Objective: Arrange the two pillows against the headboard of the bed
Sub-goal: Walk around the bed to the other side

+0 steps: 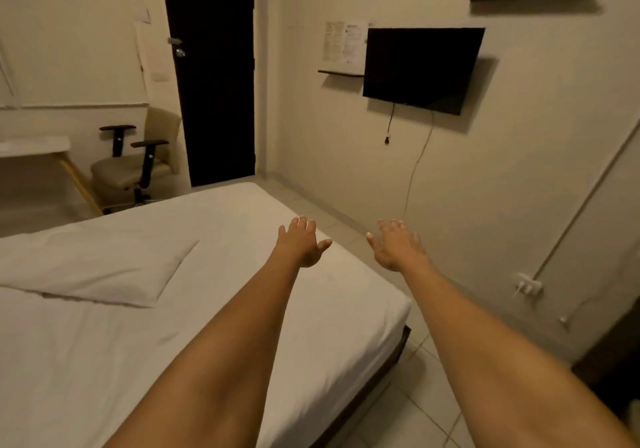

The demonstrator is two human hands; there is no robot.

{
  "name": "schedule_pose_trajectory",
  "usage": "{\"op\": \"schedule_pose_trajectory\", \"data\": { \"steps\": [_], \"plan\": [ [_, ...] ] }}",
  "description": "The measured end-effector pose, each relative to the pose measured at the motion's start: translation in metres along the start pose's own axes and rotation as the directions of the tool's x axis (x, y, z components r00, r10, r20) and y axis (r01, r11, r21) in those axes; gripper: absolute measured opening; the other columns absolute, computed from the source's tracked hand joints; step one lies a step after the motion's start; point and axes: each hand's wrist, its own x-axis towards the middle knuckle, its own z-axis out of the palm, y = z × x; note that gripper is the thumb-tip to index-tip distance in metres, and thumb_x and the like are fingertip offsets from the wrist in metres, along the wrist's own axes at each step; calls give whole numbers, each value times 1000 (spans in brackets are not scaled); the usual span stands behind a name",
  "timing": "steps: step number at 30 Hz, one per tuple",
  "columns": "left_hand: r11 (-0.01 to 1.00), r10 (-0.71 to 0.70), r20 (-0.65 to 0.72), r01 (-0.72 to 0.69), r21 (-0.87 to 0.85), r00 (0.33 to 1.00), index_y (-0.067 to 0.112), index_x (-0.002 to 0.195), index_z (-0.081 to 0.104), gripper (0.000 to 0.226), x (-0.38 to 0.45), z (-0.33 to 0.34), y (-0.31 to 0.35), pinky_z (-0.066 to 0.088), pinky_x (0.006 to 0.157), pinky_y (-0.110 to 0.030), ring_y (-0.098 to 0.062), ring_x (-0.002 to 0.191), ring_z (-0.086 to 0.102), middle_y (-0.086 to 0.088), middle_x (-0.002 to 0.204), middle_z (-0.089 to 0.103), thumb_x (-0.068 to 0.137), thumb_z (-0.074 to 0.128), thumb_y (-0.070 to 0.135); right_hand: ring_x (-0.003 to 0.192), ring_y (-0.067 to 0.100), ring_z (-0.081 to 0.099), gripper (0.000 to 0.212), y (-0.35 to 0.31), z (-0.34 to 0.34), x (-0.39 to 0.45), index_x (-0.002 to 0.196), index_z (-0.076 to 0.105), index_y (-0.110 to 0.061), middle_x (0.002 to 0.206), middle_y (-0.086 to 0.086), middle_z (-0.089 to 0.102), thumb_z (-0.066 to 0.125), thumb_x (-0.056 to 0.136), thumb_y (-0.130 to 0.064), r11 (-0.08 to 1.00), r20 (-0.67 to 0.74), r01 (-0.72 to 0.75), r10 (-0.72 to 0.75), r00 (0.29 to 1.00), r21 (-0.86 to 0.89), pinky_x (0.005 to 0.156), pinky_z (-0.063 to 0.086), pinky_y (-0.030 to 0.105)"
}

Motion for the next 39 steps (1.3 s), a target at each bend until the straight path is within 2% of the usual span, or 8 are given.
{"op": "schedule_pose_trajectory", "data": {
  "steps": [9,24,32,39],
  "plan": [
    [988,153,15,-154,33,988,7,155,11,74,109,15,96,11,120,-46,-28,152,3,-13,164,5,100,25,54,151,27,8,66,108,-2,67,156,13,-17,163,11,12,21,100,-51,987,16,-154,154,988,39,119,13,49],
    [919,385,38,-387,80,922,7,156,8,75,323,-5,217,9,122,-51,-30,152,2,-14,164,2,100,26,54,151,28,8,65,235,-34,218,155,13,-16,163,10,12,22,101,-50,930,-26,-362,365,931,69,119,14,49],
    [902,421,61,-425,80,905,8,156,8,74,406,7,298,8,121,-50,-30,152,2,-13,164,2,100,25,54,151,27,6,65,314,-36,283,156,10,-17,163,10,8,21,101,-50,913,-17,-401,403,915,71,120,11,47],
    [915,395,63,-398,66,917,8,156,8,74,482,30,389,9,121,-49,-30,152,3,-12,164,4,100,24,54,151,27,4,66,421,-35,349,156,9,-18,164,9,6,21,101,-51,914,14,-400,400,916,65,121,9,48]
  ]
}}
